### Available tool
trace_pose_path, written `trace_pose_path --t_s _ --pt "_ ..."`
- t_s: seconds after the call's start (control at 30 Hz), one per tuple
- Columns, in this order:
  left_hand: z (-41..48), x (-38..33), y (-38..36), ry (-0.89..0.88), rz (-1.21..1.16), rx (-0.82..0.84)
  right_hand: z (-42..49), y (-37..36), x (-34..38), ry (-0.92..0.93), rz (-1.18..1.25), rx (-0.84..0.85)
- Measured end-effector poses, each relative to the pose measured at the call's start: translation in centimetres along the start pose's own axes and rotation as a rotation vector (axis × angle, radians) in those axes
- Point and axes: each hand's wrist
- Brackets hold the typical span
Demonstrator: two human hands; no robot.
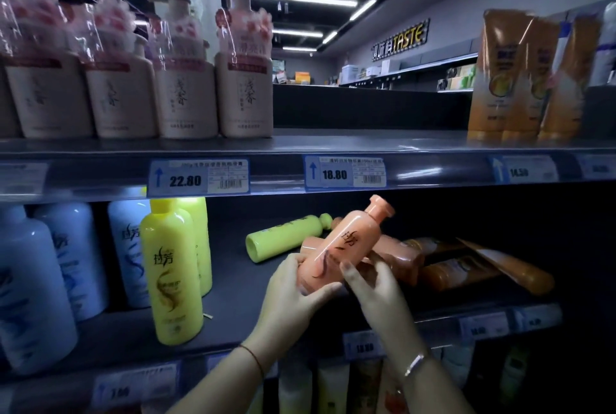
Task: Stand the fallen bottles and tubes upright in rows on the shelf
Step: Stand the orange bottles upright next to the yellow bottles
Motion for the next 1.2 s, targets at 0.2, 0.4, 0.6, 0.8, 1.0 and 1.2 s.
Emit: trace_pose_path --t_s 0.2,0.4,0.6,0.8,1.0,1.2 --pt "-0.9 -1.0 -1.1 -0.098 0.012 0.167 2.0 -1.2 0.4 -0.003 0.156 -0.07" --pt "5.4 0.0 1.3 -0.129 0.213 -0.005 4.4 1.3 0.3 0.058 0.075 0.081" --pt "11.9 4.4 1.9 0.073 0.762 0.056 5.5 2.2 -0.4 0.073 0.013 0.17" --pt "13.0 6.2 1.6 0.16 0.72 0.074 5.9 2.4 -1.1 0.104 -0.012 0.195" --pt "11.1 5.2 1.9 0.122 0.652 0.017 6.3 2.5 -1.1 0.106 -0.005 0.22" --pt "7.3 2.9 3.1 0.133 0.683 0.027 6.3 2.2 -1.2 0.112 0.019 0.223"
Point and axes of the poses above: each hand's wrist, its own z-axis towards the middle knuckle, its own y-axis out of the back of the hand, x = y × z, and after that the axes turned 9 degrees about -x, right-handed
